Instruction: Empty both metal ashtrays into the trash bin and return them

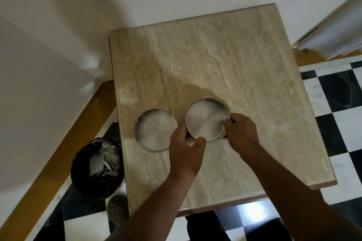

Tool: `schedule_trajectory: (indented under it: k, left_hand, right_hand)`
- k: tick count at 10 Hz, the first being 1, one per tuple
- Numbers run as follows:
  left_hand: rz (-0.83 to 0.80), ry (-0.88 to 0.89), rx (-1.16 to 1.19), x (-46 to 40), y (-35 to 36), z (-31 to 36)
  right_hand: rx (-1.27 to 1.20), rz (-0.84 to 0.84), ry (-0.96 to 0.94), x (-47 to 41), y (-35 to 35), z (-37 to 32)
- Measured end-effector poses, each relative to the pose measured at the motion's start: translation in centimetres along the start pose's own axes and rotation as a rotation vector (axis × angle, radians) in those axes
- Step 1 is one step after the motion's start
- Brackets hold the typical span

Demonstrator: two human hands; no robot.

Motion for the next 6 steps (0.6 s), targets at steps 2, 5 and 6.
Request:
schedule_trajectory:
  k: [2, 5, 6]
  left_hand:
    - [-0.006, -0.021, 0.005, 0.1, 0.9, -1.0]
    - [-0.097, -0.02, -0.092, 0.5, 0.8, -2.6]
    - [-0.044, -0.025, -0.214, 1.2, -1.1, -2.4]
  right_hand:
    - [0.074, -0.023, -0.014, -0.8, 0.7, 0.1]
    - [0.117, -0.045, -0.047, -0.3, 0.9, -0.4]
    - [0.148, -0.034, -0.034, 0.8, 0.5, -1.0]
Point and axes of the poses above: each hand's wrist, its own x-axis away from the middle knuckle, its own y-axis out of the palm, z = x × y, the point moved 7 cm from there along -x, towards the middle knuckle, and after that the axes turned 4 degrees about z, right-handed, at the moved point
